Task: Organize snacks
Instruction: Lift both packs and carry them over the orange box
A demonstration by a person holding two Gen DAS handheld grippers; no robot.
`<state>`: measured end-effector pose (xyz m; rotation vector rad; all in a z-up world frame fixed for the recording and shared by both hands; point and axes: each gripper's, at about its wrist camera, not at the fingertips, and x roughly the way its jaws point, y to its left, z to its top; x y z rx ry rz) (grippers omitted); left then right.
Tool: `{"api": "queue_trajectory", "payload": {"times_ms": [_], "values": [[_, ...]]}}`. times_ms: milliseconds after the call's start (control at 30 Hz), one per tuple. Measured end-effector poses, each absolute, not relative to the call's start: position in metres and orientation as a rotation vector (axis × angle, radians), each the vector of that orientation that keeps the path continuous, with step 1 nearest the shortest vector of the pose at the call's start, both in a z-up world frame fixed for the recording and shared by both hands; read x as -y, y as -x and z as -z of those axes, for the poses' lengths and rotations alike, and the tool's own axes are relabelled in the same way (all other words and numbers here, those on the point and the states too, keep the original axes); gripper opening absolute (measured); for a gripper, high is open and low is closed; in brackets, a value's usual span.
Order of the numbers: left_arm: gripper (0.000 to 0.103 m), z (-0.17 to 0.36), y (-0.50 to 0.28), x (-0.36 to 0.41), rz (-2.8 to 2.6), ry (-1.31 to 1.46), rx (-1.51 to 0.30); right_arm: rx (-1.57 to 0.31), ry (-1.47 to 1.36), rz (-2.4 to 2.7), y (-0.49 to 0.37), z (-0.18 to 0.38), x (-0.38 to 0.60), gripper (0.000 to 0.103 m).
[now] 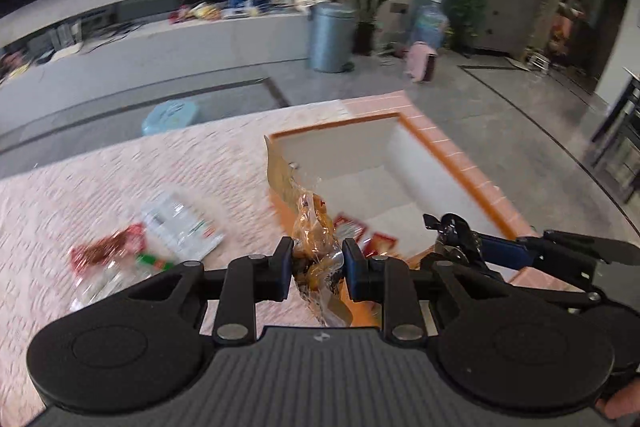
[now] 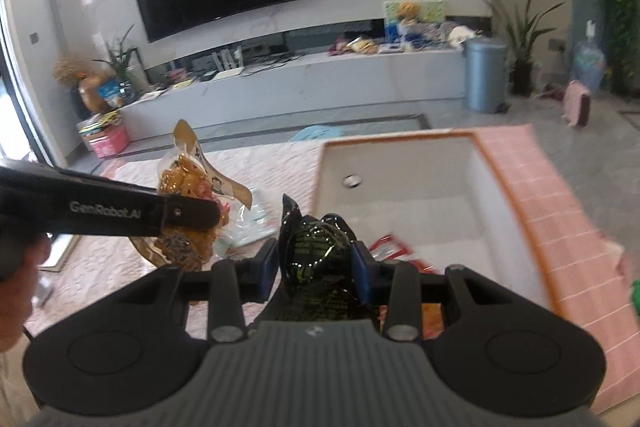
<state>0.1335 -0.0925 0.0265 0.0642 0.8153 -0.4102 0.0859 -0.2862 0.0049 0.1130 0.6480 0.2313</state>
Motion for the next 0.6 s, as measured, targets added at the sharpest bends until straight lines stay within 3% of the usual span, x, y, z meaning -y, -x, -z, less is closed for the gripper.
{"api": "queue_trajectory", "payload": {"times_ms": [333, 600], "values": [[0.028, -0.018, -0.166, 0.158, 0.519, -0.154, -0.811, -0.647, -0.008, -0.144, -0.107, -0.014, 0.339, 0.037], [0.028, 0.015, -0.198, 0.183, 0.550, -0.206, -0.895, -0.744, 0.031, -0.153, -0.145, 0.011, 0.357, 0.037]]}}
